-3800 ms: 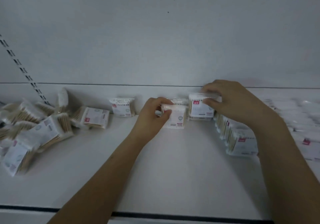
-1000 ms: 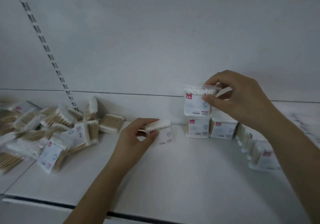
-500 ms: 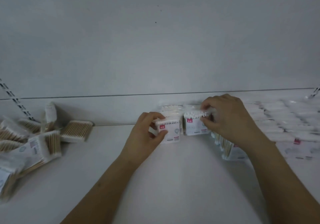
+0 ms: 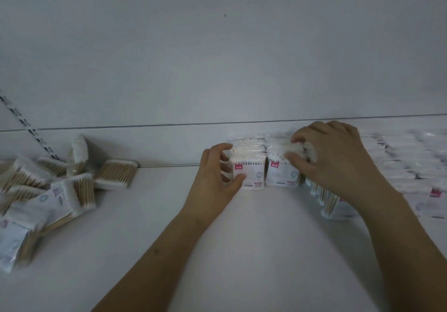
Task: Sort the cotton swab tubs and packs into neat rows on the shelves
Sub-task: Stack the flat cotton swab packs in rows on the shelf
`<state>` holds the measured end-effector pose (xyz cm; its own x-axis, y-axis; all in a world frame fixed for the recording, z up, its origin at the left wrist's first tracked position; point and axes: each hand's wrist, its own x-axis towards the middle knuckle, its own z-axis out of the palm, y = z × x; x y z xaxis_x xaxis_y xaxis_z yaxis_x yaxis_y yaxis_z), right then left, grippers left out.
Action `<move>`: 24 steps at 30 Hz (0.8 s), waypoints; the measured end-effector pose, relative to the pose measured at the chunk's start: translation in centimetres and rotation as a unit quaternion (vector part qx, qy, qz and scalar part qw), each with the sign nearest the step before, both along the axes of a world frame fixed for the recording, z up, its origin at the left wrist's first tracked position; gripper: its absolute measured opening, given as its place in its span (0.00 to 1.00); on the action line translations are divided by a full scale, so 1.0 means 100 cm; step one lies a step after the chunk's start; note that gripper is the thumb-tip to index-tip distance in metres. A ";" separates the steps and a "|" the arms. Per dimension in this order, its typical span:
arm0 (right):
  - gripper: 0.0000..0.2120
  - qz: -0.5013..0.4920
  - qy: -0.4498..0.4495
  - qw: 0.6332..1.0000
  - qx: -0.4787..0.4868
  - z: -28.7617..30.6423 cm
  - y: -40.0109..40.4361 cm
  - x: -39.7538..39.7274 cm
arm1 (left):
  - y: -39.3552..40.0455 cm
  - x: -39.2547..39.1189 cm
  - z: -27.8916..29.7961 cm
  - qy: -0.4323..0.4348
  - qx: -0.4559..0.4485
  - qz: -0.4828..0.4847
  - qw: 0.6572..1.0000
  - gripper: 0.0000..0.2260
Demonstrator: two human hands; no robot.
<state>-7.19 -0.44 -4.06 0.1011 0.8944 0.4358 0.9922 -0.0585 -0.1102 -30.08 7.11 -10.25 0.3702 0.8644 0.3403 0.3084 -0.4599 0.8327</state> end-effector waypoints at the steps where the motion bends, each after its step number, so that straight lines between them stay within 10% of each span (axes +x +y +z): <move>1: 0.17 0.005 0.010 0.999 0.030 0.005 -0.001 -0.005 | -0.002 -0.004 0.003 0.011 -0.011 0.008 1.000 0.28; 10: 0.14 0.120 0.121 0.975 0.142 0.043 0.018 -0.096 | -0.046 -0.108 0.019 0.141 0.148 0.123 0.971 0.21; 24: 0.19 0.319 0.180 0.930 0.028 -0.010 0.096 -0.350 | -0.042 -0.327 -0.013 0.169 0.102 0.334 0.922 0.27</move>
<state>-42.15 9.13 -5.06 -0.2935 0.7991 0.5247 0.7217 0.5452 -0.4266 -62.74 2.93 -11.56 -0.1063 0.8688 0.4837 0.8053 -0.2102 0.5544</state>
